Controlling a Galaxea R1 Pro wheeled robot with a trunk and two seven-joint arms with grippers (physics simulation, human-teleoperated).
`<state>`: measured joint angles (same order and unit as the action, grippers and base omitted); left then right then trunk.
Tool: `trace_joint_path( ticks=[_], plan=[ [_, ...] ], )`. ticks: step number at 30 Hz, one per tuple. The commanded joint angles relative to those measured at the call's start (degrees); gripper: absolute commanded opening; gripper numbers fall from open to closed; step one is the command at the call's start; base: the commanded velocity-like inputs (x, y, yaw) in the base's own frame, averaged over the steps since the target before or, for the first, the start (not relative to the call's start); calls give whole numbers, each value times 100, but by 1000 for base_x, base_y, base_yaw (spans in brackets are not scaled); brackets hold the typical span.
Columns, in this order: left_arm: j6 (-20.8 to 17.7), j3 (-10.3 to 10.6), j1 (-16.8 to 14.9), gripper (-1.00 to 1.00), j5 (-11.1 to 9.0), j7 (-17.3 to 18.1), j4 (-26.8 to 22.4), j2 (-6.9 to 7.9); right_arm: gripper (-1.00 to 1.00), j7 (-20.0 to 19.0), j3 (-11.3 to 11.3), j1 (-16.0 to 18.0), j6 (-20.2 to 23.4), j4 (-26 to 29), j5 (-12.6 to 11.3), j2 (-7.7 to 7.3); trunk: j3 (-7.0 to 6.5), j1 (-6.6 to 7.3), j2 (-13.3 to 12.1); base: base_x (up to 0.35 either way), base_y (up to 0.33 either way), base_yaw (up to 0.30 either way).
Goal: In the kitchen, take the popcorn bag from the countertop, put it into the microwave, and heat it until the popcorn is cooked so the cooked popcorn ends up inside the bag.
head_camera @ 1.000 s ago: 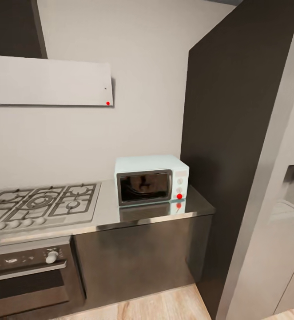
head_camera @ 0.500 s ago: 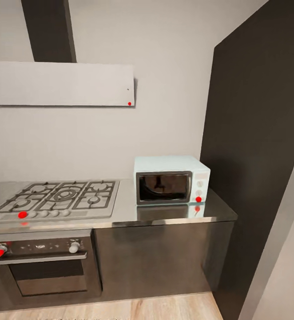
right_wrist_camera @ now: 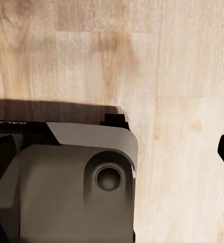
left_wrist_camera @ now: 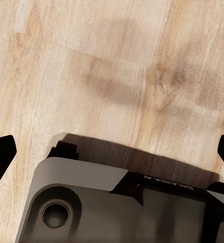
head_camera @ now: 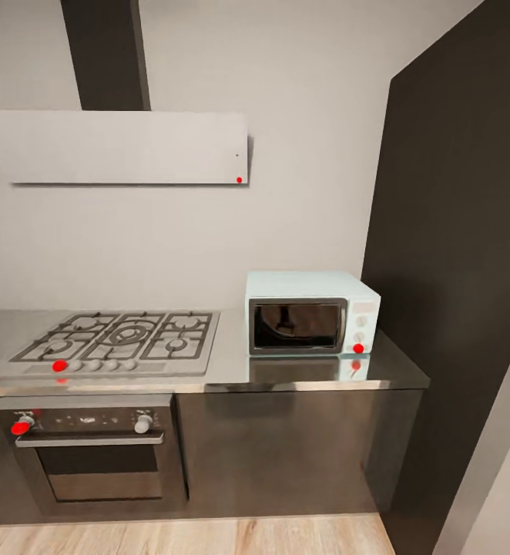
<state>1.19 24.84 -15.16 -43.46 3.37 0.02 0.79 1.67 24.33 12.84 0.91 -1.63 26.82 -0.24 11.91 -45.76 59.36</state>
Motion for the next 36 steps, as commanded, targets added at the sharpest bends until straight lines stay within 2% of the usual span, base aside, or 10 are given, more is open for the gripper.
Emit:
trace_joint_path(
  ticks=[1,6,11,21,36],
  plan=[
    [13,48,-4,100,-57,24,6,0,100,17,42,8,8,-13,60,-2,7,0,5,0,0,0],
    [4,48,-4,100,-56,24,8,-3,100,17,37,8,6,-13,60,-7,7,0,5,0,-175,0],
    [4,48,-4,100,-57,24,6,-8,100,17,36,8,6,-13,60,-75,7,0,5,0,-275,0],
    [4,48,-4,100,-57,18,8,-2,100,14,36,8,6,-13,60,-81,7,0,5,0,-270,0],
    [-3,48,-4,100,-51,24,10,18,100,17,36,8,6,-13,60,-81,7,0,5,33,-14,57]
  ],
)
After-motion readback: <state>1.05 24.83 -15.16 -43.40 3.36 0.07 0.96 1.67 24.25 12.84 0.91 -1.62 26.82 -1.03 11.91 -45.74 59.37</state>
